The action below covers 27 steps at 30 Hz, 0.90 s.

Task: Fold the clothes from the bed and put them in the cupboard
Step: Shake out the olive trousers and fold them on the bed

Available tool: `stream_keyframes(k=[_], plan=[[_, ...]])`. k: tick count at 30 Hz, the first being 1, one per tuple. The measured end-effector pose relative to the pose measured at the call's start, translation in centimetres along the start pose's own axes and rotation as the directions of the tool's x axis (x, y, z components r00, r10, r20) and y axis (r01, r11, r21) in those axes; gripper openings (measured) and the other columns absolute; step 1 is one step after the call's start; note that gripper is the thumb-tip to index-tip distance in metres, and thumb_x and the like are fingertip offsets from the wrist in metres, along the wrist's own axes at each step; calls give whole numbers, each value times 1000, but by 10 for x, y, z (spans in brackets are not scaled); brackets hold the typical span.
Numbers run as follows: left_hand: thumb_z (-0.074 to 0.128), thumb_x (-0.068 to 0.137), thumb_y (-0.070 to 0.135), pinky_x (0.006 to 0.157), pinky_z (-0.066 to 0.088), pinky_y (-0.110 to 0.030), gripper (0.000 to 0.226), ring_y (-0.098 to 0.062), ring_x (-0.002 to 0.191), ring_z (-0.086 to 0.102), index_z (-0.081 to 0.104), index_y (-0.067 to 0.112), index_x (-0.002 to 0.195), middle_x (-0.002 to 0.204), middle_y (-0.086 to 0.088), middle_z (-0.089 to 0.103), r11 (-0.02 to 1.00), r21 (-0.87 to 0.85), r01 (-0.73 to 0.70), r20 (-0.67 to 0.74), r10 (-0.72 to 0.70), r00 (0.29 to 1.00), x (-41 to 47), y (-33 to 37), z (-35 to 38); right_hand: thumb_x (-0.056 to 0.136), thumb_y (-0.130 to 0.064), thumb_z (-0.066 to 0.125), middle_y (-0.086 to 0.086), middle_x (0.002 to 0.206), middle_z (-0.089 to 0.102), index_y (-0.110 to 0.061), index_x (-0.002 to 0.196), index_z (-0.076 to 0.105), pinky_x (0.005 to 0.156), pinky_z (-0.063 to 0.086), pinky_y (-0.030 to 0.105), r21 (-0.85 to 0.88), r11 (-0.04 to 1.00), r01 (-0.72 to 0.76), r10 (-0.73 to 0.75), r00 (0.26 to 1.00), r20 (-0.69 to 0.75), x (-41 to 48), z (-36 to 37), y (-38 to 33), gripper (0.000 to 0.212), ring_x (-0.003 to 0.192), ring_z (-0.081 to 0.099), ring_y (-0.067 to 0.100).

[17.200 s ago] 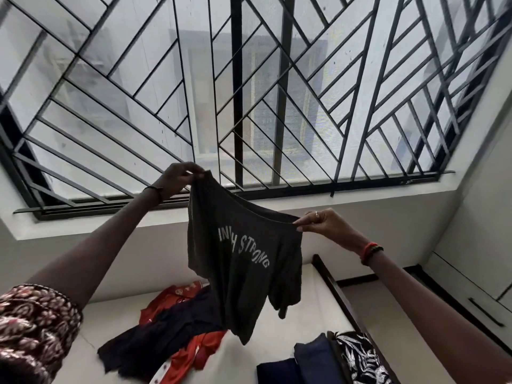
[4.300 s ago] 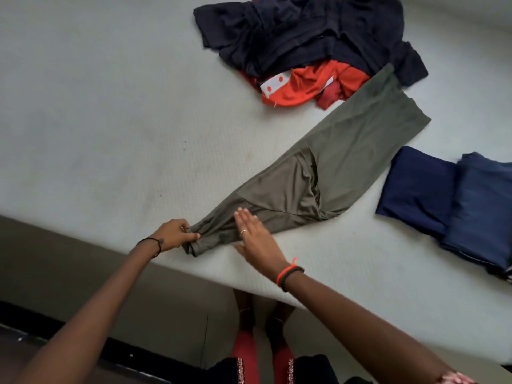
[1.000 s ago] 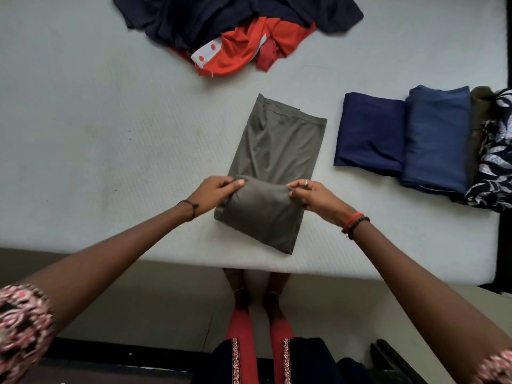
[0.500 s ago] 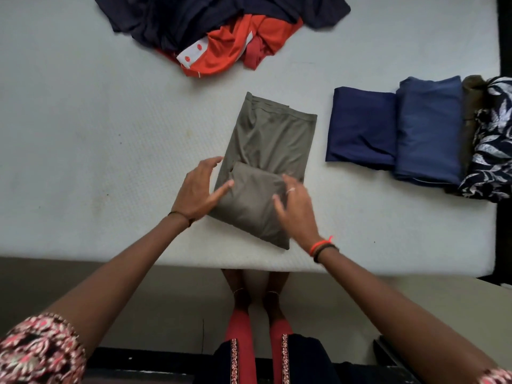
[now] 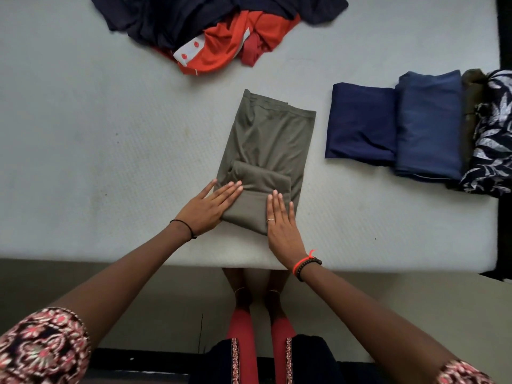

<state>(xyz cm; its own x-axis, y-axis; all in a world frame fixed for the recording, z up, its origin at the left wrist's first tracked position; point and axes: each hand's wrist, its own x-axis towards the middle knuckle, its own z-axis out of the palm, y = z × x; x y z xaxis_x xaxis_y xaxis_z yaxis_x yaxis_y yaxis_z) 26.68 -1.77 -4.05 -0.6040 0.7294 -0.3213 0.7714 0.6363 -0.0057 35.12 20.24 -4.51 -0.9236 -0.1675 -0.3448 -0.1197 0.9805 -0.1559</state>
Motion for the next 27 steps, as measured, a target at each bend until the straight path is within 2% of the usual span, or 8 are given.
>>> stream_keyframes(k=[3, 6, 8, 11, 14, 17, 20, 27], plan=[[49, 81, 24, 117, 7, -42, 80, -17, 141, 28, 11, 11, 150, 155, -6, 25, 993, -113, -32, 72, 41, 997, -16, -2, -12, 72, 1, 15, 27, 150, 27, 9, 143, 26, 111, 28, 55, 119, 993, 23, -36, 994, 107, -11, -6, -4, 73, 140, 26, 39], [40, 95, 24, 117, 9, -35, 72, -14, 145, 16, -9, 24, 147, 159, 5, 6, 927, -373, 50, 408, 115, 906, -30, 2, -34, 84, -2, 18, 19, 158, -4, 3, 148, -4, 120, 4, 46, 307, 951, 44, -145, 939, 313, -30, -24, -9, 68, 147, -4, 30], [38, 98, 22, 105, 28, -28, 57, -19, 129, 42, 16, 29, 149, 147, 8, 37, 826, -531, 192, 530, 147, 835, -35, -2, -55, 89, -1, 35, 14, 159, -5, -2, 149, -7, 120, -1, 32, 453, 891, 4, -221, 877, 426, -37, -40, -6, 73, 148, -3, 23], [46, 94, 23, 74, 39, -25, 25, -17, 85, 56, 59, 19, 114, 104, -6, 66, 684, -654, 325, 568, 159, 807, -36, -15, -78, 91, -2, 42, 16, 143, 43, -14, 152, 10, 90, 38, 9, 622, 759, -190, -227, 819, 528, -33, -63, 7, 70, 114, 55, 11], [58, 86, 28, 77, 46, -31, 22, -24, 88, 62, 66, 11, 98, 94, -11, 68, 525, -735, 429, 561, 115, 820, -26, -35, -87, 90, -5, 45, 6, 89, 62, -20, 139, 40, 52, 44, 15, 695, 605, -390, -128, 814, 567, -16, -87, 28, 51, 57, 56, 4], [63, 84, 36, 84, 48, -26, 30, -17, 97, 62, 67, 14, 105, 101, -3, 68, 350, -777, 523, 571, 41, 820, -5, -55, -96, 91, -4, 48, 12, 96, 64, -12, 114, 57, 70, 51, 28, 765, 493, -414, -65, 859, 507, 11, -110, 56, 26, 82, 61, 18], [60, 91, 25, 85, 49, -21, 32, -18, 104, 60, 64, 6, 115, 111, -7, 65, 108, -798, 592, 588, -72, 806, 21, -73, -97, 91, 0, 50, 5, 88, 62, -11, 97, 60, 70, 52, 21, 836, 336, -435, -27, 882, 470, 41, -124, 85, 16, 78, 60, 11], [62, 89, 24, 76, 48, -22, 15, -10, 76, 54, 64, 10, 93, 84, -2, 58, -50, -809, 585, 566, -335, 754, 83, -85, -82, 91, 0, 57, 6, 86, 62, -12, 92, 60, 67, 55, 19, 858, 288, -426, 115, 905, 410, 111, -116, 123, 13, 76, 60, 12]])
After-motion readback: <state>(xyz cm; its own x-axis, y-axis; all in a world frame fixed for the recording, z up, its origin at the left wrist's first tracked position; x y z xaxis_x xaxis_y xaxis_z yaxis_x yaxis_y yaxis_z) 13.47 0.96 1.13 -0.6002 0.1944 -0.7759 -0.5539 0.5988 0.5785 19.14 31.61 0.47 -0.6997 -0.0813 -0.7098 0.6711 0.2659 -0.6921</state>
